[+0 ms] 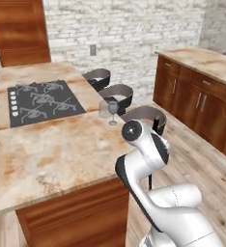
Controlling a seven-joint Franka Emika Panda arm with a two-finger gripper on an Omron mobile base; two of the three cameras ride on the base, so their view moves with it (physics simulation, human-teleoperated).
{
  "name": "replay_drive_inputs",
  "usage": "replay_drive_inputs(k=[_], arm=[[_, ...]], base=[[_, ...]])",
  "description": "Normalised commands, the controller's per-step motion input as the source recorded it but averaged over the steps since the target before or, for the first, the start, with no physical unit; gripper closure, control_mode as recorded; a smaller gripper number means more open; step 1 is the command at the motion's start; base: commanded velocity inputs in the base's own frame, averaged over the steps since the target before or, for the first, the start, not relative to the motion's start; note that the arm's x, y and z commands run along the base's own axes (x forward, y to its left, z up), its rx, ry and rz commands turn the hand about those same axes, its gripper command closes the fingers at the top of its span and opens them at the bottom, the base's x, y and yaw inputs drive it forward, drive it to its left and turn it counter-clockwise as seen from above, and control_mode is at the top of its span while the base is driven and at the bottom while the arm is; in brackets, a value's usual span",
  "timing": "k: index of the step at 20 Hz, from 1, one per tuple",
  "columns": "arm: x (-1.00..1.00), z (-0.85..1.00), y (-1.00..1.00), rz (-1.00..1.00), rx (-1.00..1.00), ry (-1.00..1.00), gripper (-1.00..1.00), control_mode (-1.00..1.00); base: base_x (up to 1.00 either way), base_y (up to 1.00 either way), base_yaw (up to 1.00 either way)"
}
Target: There is a wine glass and glass cup on the dining counter. Place the wine bottle next to the wine glass and the juice bottle next to the glass cup.
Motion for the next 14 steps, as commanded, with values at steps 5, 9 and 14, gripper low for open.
replay_drive_inputs(k=[5, 9, 14], arm=[[0.00, 0.00, 0.00, 0.00, 0.00, 0.00, 1.00, 1.00], [0.00, 0.00, 0.00, 0.00, 0.00, 0.00, 1.00, 1.00], [0.00, 0.00, 0.00, 0.00, 0.00, 0.00, 1.00, 1.00]], base=[[0.41, -0.37, 0.30], [0.48, -0.33, 0.28], [0.56, -0.29, 0.26]])
